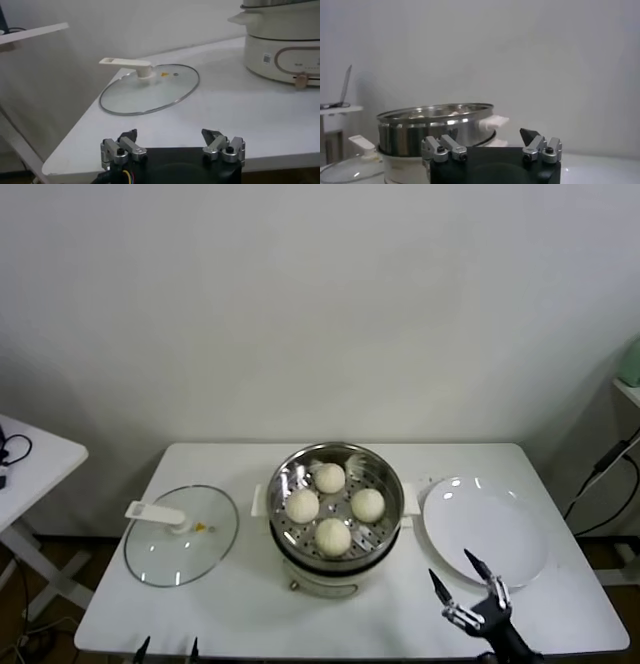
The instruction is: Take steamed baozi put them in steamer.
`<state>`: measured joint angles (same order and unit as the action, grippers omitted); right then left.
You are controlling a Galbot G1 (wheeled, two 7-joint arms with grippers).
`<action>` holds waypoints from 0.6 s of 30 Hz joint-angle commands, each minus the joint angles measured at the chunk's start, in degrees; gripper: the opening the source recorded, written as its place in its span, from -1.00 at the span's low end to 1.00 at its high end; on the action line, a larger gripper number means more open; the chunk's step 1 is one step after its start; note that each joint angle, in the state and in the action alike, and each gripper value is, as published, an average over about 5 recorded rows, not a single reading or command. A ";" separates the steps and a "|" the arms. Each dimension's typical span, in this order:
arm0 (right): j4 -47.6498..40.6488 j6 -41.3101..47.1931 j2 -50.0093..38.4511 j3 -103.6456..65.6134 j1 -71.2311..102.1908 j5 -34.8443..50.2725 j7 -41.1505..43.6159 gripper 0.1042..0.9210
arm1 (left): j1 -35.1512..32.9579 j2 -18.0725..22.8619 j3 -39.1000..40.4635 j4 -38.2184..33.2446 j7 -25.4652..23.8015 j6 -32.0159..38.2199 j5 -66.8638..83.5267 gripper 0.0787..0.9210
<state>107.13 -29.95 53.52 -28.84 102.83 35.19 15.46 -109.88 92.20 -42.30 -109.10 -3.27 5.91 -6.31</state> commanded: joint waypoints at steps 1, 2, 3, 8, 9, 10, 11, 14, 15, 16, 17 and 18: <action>-1.06 -8.81 8.55 -2.73 11.15 2.00 -0.23 0.76 | 0.10 -0.71 0.02 0.10 -0.01 -0.02 0.05 0.77; -1.13 -8.76 8.69 -2.68 11.01 2.01 -0.38 0.76 | 0.12 -0.71 0.02 0.07 -0.02 -0.03 0.06 0.77; -1.24 -8.74 8.78 -2.65 10.84 2.03 -0.44 0.76 | 0.13 -0.71 0.03 0.02 -0.03 -0.04 0.07 0.77; -1.47 -8.53 9.10 -2.46 10.08 1.97 -0.63 0.76 | 0.10 -0.66 0.00 -0.35 -0.05 -0.07 0.14 0.77; -1.43 -8.44 9.15 -2.39 9.96 1.92 -0.67 0.76 | 0.09 -0.64 0.00 -0.40 -0.05 -0.06 0.15 0.77; -1.41 -8.35 9.19 -2.31 9.83 1.85 -0.70 0.76 | 0.08 -0.62 -0.01 -0.43 -0.05 -0.04 0.15 0.77; -1.40 -8.27 9.22 -2.22 9.72 1.79 -0.74 0.76 | 0.08 -0.60 -0.02 -0.46 -0.05 -0.02 0.14 0.77; -1.31 -8.05 9.25 -2.00 9.47 1.69 -0.93 0.76 | 0.01 -0.48 -0.02 -0.49 -0.04 0.03 0.10 0.77; -1.26 -8.00 9.25 -1.96 9.40 1.69 -0.98 0.76 | -0.02 -0.44 -0.01 -0.49 -0.03 0.05 0.08 0.77; -1.21 -7.96 9.25 -1.93 9.34 1.68 -1.03 0.76 | -0.04 -0.40 0.00 -0.49 -0.03 0.07 0.06 0.77; -1.18 -7.94 9.25 -1.90 9.26 1.66 -1.07 0.76 | -0.06 -0.37 0.00 -0.49 -0.02 0.09 0.04 0.77; -1.16 -7.90 9.26 -1.88 9.18 1.64 -1.08 0.76 | -0.08 -0.35 0.00 -0.49 -0.02 0.10 0.03 0.77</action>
<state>106.05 -36.35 61.13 -30.36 110.33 36.57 14.56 -109.87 92.20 -42.31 -109.54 -3.30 5.94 -6.17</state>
